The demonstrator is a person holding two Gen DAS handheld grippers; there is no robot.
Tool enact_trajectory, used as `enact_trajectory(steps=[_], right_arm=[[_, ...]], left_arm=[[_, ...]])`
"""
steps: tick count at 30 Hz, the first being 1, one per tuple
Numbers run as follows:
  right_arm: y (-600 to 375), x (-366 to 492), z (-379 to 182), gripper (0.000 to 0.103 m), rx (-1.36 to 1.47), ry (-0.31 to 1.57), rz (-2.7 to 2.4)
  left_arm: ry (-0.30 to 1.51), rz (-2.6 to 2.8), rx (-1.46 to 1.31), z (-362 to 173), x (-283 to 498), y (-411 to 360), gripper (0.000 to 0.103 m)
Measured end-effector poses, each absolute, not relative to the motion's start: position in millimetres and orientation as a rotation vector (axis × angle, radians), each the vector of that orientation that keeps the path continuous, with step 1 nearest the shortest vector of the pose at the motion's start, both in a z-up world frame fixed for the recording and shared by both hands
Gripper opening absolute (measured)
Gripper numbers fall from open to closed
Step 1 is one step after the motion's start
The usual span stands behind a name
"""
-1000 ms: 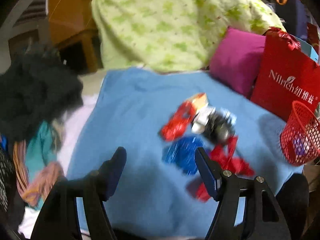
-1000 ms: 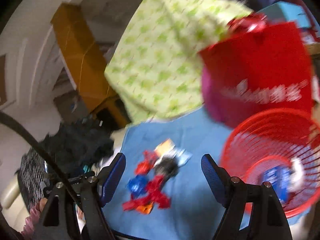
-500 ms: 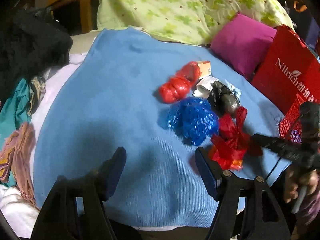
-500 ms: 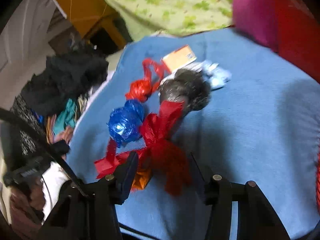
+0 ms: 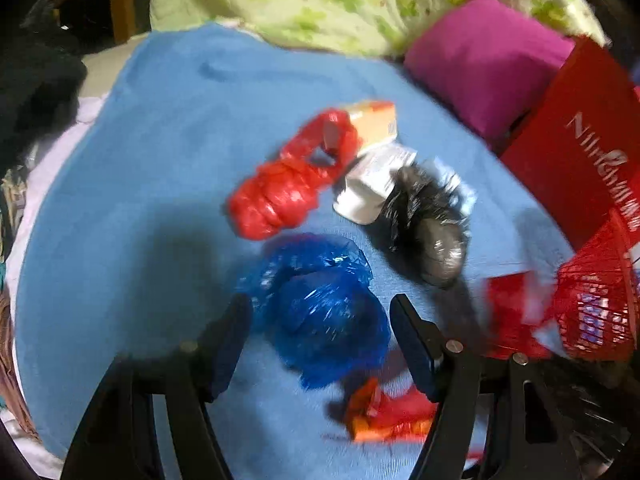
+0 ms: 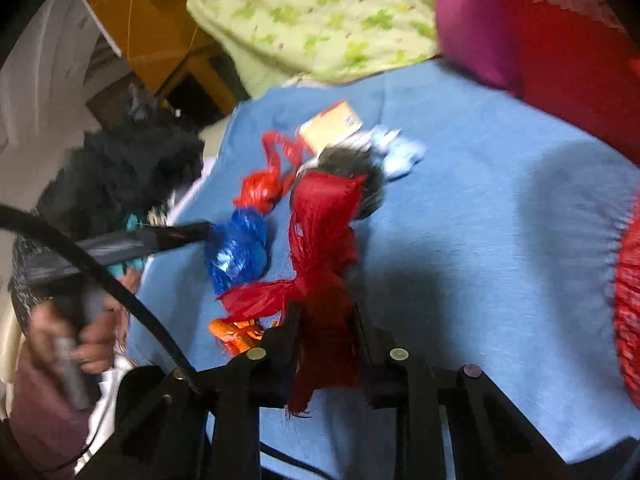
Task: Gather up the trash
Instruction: 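Grasp the blue plastic bag with the left gripper while the right gripper grasps the red ribbon bag, then carry the blue bag and red ribbon bag with both grippers to the basket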
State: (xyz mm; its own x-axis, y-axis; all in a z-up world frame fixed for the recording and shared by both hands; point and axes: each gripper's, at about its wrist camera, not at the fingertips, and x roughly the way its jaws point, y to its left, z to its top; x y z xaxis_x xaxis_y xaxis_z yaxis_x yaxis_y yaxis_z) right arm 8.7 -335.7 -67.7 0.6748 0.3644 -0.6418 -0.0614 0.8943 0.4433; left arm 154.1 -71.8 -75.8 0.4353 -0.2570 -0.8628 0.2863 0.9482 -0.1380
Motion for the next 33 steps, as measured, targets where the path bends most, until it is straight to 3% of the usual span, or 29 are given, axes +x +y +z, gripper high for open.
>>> enact_trajectory(steps=[4, 8, 20, 33], right_arm=[[-354.6, -14.2, -49.6, 0.027, 0.463, 0.73, 0.223], [-367.4, -32.6, -29.8, 0.027, 0.49, 0.662, 0.214], [-389.7, -85.5, 44.0, 0.027, 0.493, 0.412, 0.145], [-415.0, -148.7, 94.9, 0.027, 0.429, 0.23, 0.029]], left_arm=[[1.116, -0.332, 0.004, -99.6, 158.6, -78.7, 0.064], [1.052, -0.317, -0.033, -83.8, 143.0, -69.4, 0.058], [0.649, -0.435, 0.126, 52.8, 41.8, -115.8, 0.058], [0.431, -0.404, 0.283, 109.4, -31.8, -165.2, 0.058]])
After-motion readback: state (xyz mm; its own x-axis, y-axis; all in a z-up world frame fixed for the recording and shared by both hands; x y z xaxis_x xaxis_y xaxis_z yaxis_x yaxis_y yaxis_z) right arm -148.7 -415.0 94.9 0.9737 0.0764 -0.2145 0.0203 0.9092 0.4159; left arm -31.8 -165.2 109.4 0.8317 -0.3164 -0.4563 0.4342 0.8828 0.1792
